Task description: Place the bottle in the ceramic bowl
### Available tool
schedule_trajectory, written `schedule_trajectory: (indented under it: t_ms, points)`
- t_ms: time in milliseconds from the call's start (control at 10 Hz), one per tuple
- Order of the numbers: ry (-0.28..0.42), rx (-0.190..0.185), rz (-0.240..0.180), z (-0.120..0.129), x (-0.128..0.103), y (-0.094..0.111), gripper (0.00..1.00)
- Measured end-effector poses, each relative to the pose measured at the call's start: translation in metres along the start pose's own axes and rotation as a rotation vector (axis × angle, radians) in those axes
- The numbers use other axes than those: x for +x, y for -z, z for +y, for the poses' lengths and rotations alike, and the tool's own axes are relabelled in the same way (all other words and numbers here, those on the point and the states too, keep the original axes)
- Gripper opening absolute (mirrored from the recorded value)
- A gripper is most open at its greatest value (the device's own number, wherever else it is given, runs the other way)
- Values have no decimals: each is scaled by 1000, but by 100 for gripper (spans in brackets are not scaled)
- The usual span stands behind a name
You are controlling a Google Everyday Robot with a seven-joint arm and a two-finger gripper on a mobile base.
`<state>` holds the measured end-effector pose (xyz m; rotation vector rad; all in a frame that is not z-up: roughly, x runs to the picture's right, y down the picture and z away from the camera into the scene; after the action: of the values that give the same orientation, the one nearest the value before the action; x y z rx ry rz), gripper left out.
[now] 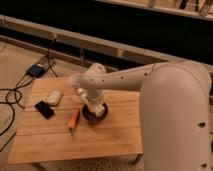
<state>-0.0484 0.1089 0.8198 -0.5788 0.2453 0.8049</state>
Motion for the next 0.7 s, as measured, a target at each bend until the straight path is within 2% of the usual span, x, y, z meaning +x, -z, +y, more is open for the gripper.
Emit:
schedule_trajectory:
  t_ms: [400,600,700]
  points:
    - [10,3,6,2,4,-5,2]
    - [22,4,10,4,4,-8,18]
    - [26,5,13,4,5,-8,30]
